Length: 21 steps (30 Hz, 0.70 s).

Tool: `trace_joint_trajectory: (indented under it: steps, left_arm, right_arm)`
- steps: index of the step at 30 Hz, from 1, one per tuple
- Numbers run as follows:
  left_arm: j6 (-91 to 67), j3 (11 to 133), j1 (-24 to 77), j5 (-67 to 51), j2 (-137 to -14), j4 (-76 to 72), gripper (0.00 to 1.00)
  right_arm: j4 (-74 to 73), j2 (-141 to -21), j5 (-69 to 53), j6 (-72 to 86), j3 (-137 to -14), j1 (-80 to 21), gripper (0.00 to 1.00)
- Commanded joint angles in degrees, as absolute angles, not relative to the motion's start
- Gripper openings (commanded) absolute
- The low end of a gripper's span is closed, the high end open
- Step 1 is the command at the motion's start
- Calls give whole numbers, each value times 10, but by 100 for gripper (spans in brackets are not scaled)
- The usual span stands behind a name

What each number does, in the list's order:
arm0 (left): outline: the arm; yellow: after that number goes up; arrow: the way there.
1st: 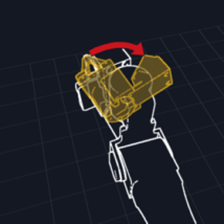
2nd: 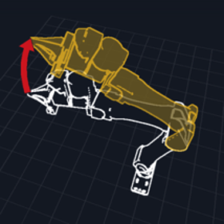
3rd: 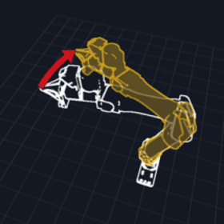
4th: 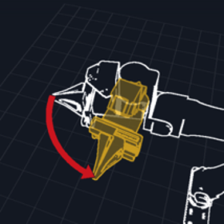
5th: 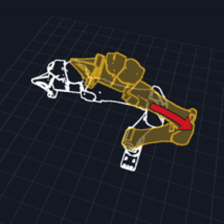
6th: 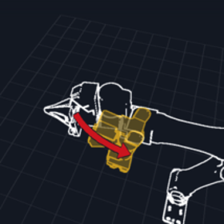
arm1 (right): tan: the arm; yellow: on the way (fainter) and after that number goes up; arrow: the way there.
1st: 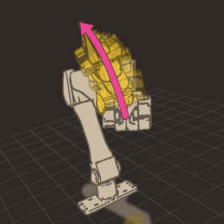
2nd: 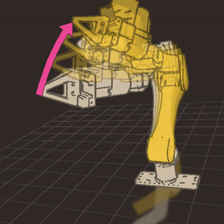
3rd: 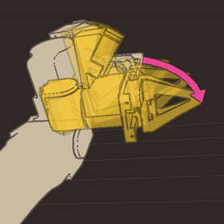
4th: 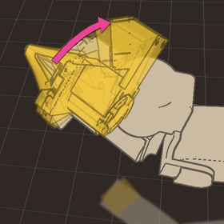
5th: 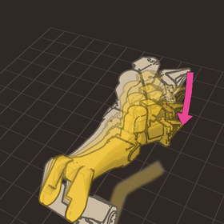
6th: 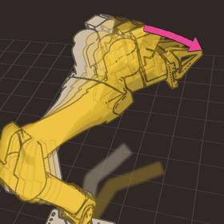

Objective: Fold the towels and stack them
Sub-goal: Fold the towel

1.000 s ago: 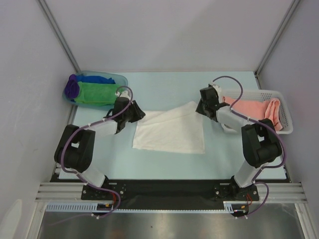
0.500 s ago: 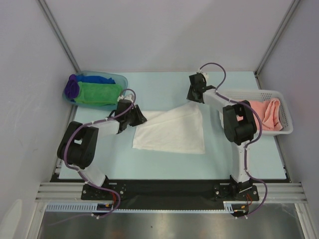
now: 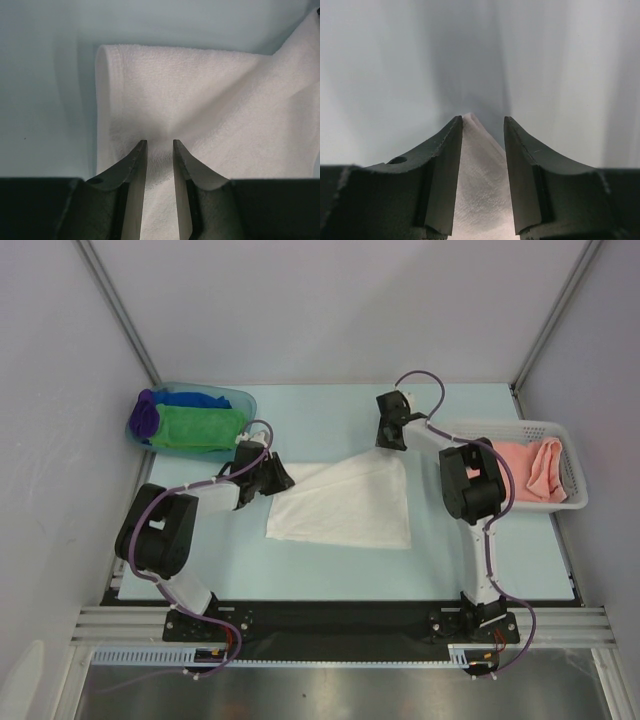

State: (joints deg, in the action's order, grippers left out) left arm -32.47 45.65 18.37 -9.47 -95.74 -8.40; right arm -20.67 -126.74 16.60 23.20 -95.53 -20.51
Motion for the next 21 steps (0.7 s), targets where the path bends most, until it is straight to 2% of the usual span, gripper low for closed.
trace_joint_trajectory:
  steps: [1,9,11,14,17,21]
  left_arm:
    - [-310,452,187,-105,-962,-95,32]
    - [-308,447,188,-103,-960,-91,32]
    - [-308,447,187,-102,-959,-91,32]
    - [-307,448,188,-102,-957,-90,32]
    - [-308,448,188,-103,-958,-91,31]
    - [-308,447,187,-103,-962,-91,31]
  right_arm:
    - [-187,-1281,169,211,-974,-206,44]
    - [-156,-1292,127,212,-969,-204,41]
    - [-150,-1289,124,214,-963,-205,34]
    - [-144,-1282,130,212,-953,-205,14]
    - [-122,-1260,134,209,-929,-204,5]
    - [-70,-1204,136,207,-875,-204,2]
